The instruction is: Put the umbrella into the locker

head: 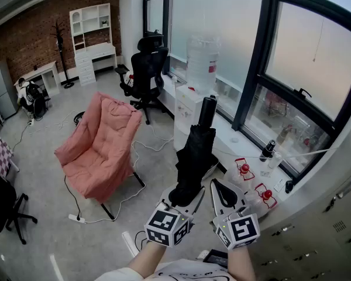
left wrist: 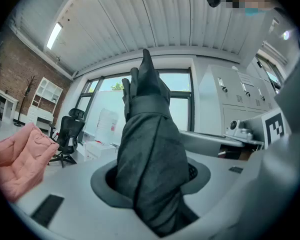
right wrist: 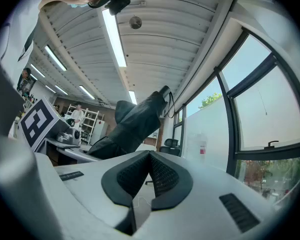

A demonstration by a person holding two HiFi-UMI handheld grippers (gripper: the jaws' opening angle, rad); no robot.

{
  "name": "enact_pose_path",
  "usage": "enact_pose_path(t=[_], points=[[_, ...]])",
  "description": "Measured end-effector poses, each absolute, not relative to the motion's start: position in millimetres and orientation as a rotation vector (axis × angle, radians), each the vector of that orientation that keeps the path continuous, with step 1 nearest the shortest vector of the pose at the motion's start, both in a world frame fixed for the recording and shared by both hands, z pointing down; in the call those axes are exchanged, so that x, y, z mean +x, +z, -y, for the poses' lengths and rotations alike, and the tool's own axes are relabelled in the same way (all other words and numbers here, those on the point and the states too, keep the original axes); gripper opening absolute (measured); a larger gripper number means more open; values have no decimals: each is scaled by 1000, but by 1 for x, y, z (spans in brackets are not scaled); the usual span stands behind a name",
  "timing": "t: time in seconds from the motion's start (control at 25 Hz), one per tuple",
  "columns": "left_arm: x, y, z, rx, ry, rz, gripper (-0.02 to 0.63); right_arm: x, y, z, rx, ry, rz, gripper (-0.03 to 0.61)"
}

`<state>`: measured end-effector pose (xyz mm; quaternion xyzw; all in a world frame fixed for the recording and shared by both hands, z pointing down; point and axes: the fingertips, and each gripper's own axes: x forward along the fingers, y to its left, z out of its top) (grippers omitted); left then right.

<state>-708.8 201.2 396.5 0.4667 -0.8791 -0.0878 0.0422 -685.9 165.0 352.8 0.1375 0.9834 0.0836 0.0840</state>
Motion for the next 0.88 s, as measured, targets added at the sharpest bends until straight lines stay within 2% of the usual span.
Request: enact_pose_path(t=[0.48, 0.88], points=[[-690, 392, -254, 1516, -257, 2653, 230, -673, 359, -228, 350, 295, -2985, 28], [-655, 385, -230, 1600, -292, 2601, 230, -637, 340, -200, 181, 297, -2972, 28]])
